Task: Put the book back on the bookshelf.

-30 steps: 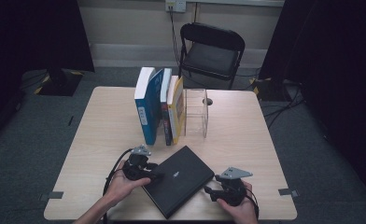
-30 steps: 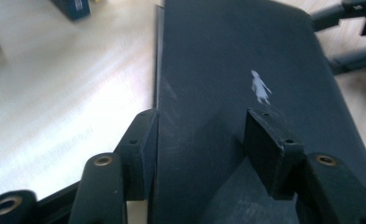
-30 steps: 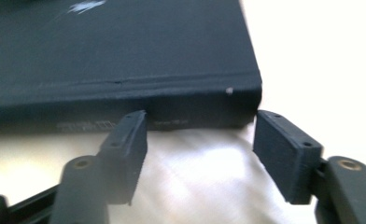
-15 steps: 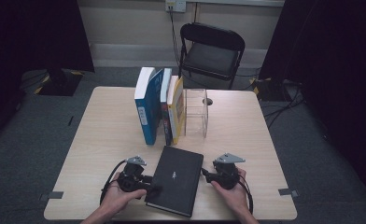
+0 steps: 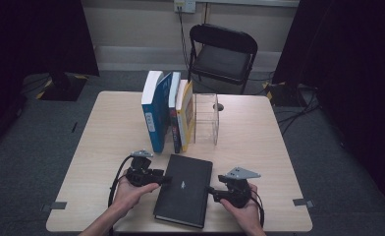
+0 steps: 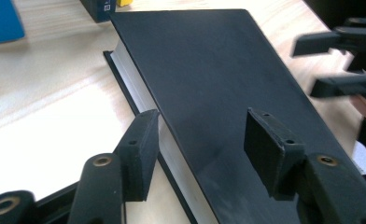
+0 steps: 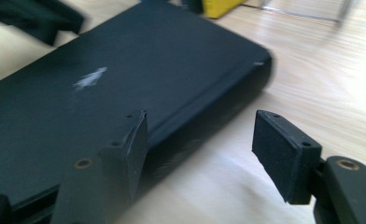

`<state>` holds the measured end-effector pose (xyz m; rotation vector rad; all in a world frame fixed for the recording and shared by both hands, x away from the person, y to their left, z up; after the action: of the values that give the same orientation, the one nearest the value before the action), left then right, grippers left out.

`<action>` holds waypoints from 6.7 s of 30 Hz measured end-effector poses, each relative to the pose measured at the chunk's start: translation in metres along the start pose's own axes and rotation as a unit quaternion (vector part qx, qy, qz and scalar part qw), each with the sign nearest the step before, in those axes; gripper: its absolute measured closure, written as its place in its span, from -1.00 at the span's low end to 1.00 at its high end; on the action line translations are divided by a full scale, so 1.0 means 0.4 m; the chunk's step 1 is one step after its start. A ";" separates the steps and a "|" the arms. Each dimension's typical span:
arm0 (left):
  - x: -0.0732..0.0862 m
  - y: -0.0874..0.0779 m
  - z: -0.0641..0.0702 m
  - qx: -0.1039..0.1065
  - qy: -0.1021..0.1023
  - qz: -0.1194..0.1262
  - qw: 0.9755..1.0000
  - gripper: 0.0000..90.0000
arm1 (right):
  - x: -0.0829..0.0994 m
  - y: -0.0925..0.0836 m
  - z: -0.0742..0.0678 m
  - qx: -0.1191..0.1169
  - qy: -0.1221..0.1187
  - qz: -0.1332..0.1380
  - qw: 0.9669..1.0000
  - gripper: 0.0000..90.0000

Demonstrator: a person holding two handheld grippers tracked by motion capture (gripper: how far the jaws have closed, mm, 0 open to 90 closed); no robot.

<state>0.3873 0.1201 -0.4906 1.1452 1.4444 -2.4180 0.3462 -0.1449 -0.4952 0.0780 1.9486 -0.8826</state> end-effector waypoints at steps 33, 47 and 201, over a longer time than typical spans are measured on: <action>-0.002 0.026 -0.014 0.030 -0.069 -0.016 0.997 0.13 | -0.026 0.016 0.045 0.041 -0.011 0.015 0.999 0.08; 0.002 -0.004 -0.003 0.116 -0.106 0.013 0.987 0.35 | 0.008 0.022 0.057 0.055 -0.003 -0.003 0.998 0.08; 0.001 -0.069 0.112 -0.004 0.134 0.145 0.980 -0.08 | -0.161 -0.102 -0.095 -0.102 -0.107 0.089 0.985 0.13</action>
<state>0.3504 0.0995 -0.4592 1.6057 1.2408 -2.1212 0.3364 -0.1328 -0.4113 0.0338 1.7881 -0.5472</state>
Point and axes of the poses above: each handheld gripper's, and its own axes: y roughly forward along the jaws, x roughly out of its underside, z roughly to its right, the point moved 4 cm from there along y, roughly forward along the jaws, and after that the axes turned 13 degrees about -x, right-handed, at the moved point
